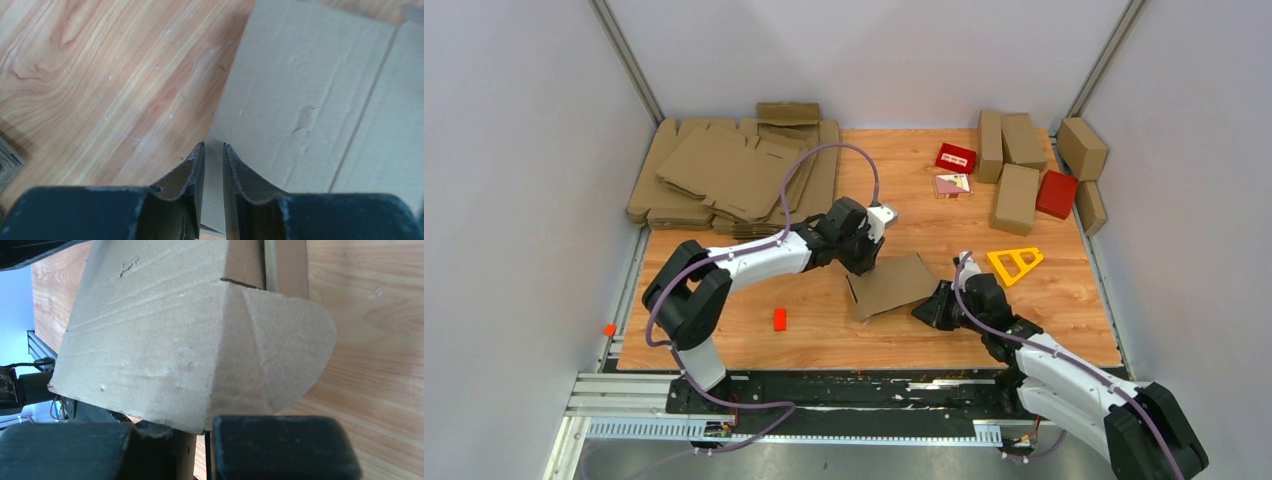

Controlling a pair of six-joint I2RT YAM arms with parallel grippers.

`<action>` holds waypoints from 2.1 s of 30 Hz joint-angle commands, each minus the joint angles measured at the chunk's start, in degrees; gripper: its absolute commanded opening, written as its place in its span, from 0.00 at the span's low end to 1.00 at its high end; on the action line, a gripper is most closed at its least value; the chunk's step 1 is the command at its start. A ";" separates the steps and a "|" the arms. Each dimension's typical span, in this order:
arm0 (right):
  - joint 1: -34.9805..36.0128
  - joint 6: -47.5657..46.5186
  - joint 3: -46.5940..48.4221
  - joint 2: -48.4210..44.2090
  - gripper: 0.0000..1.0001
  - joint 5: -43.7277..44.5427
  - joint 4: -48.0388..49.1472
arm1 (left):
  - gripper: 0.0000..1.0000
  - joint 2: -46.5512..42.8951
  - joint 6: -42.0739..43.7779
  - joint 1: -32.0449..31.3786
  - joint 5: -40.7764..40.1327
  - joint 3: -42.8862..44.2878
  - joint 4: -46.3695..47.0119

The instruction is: Fold the paper box

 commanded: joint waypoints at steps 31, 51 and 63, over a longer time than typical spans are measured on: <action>0.61 0.51 5.31 18.39 0.07 -1.21 22.95 | 0.44 4.75 4.67 0.08 8.12 -0.63 2.32; 0.63 -5.88 6.45 2.76 0.15 4.72 1.43 | 0.44 1.32 4.89 0.10 5.57 -0.76 1.64; 0.58 -9.18 9.47 -20.35 0.51 13.85 -23.94 | 0.51 -1.92 4.71 0.10 2.54 0.12 0.27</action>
